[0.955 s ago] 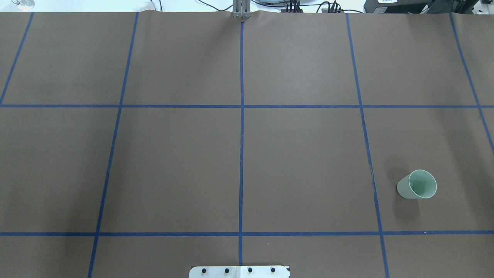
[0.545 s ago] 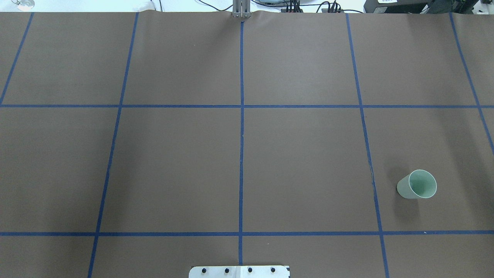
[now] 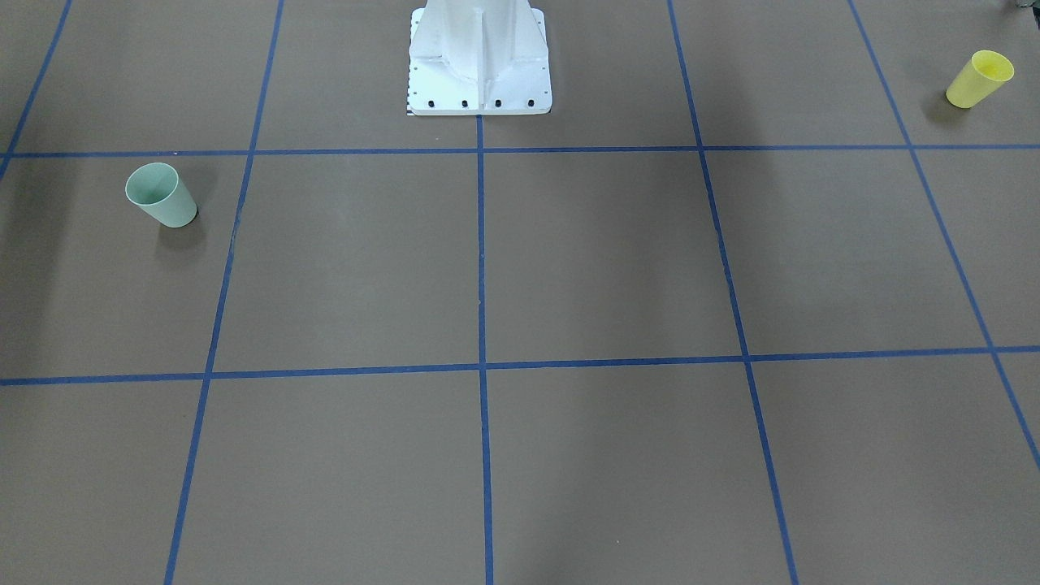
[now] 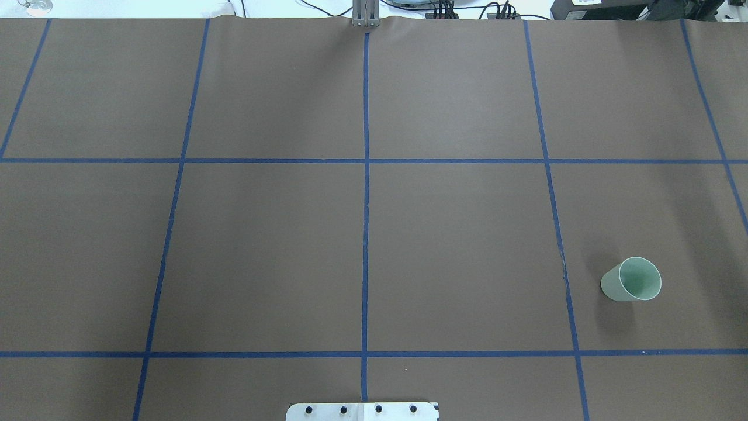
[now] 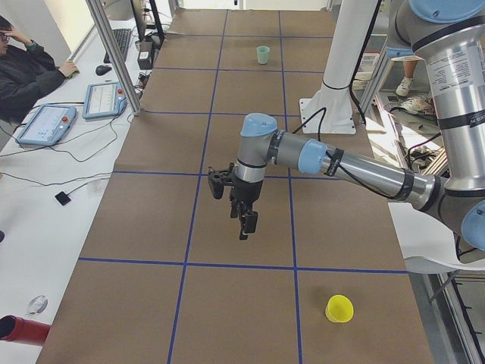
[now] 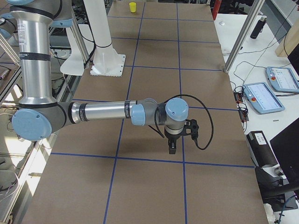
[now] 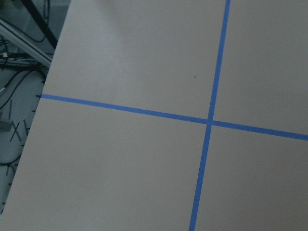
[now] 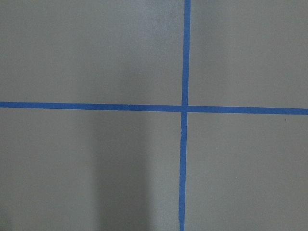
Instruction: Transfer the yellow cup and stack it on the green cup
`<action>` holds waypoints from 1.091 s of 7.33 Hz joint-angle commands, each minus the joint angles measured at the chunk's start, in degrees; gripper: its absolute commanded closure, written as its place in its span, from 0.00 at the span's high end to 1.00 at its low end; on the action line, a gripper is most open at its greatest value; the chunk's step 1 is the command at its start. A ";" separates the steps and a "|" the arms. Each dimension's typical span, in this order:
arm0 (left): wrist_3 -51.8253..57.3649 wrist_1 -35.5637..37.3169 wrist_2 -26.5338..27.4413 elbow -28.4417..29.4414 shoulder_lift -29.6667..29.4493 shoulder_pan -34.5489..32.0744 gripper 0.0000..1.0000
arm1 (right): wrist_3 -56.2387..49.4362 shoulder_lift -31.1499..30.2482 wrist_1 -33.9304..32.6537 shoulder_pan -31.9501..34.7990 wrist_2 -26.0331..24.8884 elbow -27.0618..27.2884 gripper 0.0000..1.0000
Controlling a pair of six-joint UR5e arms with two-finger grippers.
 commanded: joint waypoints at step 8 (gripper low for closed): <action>-101.46 15.34 9.18 8.63 9.35 61.84 1.00 | -0.01 0.50 -0.25 -0.09 0.67 1.71 0.99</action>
